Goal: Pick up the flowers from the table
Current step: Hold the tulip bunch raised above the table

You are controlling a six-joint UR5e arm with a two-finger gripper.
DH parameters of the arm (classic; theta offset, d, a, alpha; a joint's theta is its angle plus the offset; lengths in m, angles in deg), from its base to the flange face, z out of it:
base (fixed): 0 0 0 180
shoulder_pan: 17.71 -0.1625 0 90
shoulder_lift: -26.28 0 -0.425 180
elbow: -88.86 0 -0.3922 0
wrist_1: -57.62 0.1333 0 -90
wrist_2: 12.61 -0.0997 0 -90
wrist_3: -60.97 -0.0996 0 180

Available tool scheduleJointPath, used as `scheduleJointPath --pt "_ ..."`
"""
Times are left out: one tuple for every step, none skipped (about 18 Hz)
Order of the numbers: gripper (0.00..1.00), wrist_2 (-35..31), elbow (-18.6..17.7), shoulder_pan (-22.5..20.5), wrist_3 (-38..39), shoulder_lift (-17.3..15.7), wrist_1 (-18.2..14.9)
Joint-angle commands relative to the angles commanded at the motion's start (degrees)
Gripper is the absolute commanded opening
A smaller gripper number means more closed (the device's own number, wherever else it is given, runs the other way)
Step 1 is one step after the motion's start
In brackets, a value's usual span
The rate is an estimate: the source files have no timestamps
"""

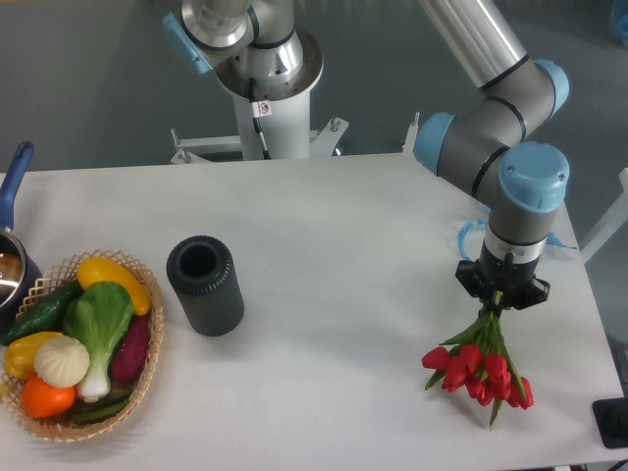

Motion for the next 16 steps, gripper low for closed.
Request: scheduleJointPath --pt "0.0 0.0 0.09 0.0 0.0 0.0 0.0" --pt "0.0 0.0 0.0 0.0 0.0 0.0 0.0" --pt "0.0 0.0 0.0 0.0 0.0 0.0 0.0" --pt "0.0 0.0 0.0 0.0 -0.09 0.09 0.0" --pt "0.0 0.0 0.0 0.0 -0.09 0.0 0.0" --pt "0.0 0.0 0.0 0.0 -0.09 0.0 0.0" --pt "0.0 0.0 0.0 0.0 -0.17 0.0 0.0" --pt "0.0 0.0 0.09 0.0 -0.18 0.0 0.0" --pt "0.0 0.0 0.09 -0.17 -0.18 -0.09 0.0" --pt "0.0 0.09 0.17 -0.35 -0.26 -0.17 0.0" --pt "0.0 0.0 0.78 -0.35 -0.26 -0.18 -0.17" --pt "0.0 0.0 1.14 -0.35 -0.26 -0.44 -0.35" --pt "0.0 0.0 1.84 -0.35 -0.26 -0.53 -1.22" --pt "0.0 0.0 2.63 -0.53 -0.26 -0.53 -2.97" --pt "0.0 -0.09 3.85 -0.61 -0.44 -0.79 -5.42" --pt "0.0 -0.09 5.43 -0.62 -0.61 -0.7 -8.23"
